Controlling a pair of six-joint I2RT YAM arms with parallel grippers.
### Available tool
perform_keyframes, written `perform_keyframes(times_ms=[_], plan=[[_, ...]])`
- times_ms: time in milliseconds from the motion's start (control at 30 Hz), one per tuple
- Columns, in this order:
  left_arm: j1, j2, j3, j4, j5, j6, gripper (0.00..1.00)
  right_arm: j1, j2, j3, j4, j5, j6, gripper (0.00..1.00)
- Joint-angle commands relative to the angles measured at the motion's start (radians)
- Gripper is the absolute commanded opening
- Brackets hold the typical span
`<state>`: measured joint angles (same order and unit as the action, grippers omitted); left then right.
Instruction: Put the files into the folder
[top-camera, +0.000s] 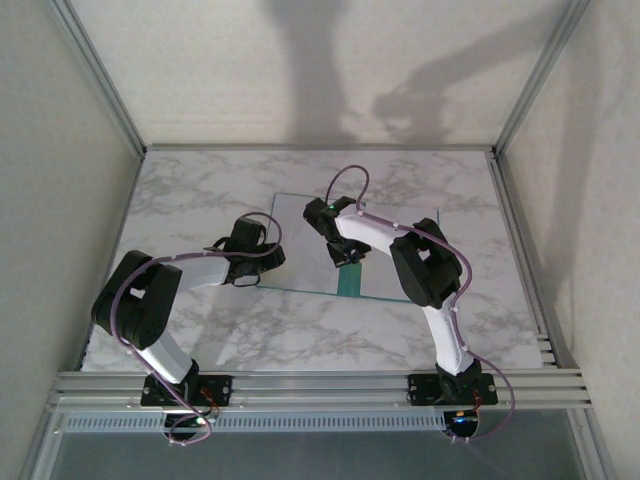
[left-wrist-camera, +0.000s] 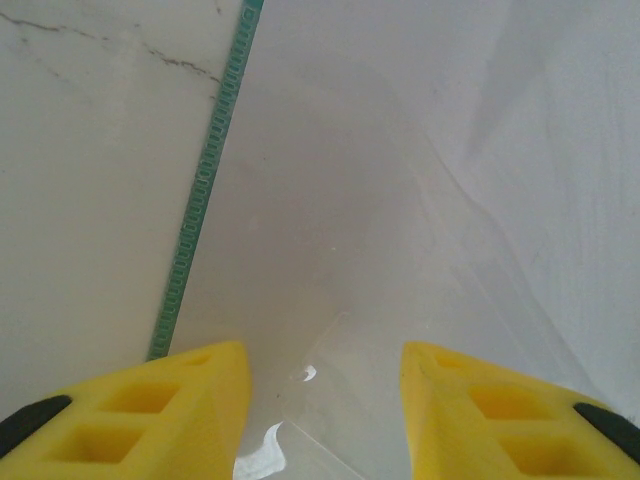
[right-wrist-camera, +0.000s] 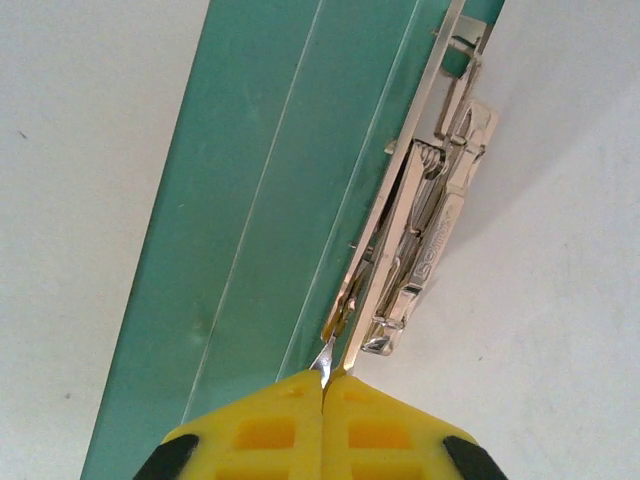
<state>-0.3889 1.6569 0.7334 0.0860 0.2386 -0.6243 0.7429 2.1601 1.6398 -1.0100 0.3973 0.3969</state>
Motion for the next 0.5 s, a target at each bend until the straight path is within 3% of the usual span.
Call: perform_keyframes(times_ms=[0,467], plan=[[0.003,0.063,-0.029,-0.082,0.007,0.008,0.45,-0.001,0.033,0.002,0.013,-0.060,-0.024,0.03],[0.003,0.077,-0.027,-0.078,0.006,0.009,0.45,-0.001,0.033,-0.043,-0.002,0.010,-0.043,0.01]])
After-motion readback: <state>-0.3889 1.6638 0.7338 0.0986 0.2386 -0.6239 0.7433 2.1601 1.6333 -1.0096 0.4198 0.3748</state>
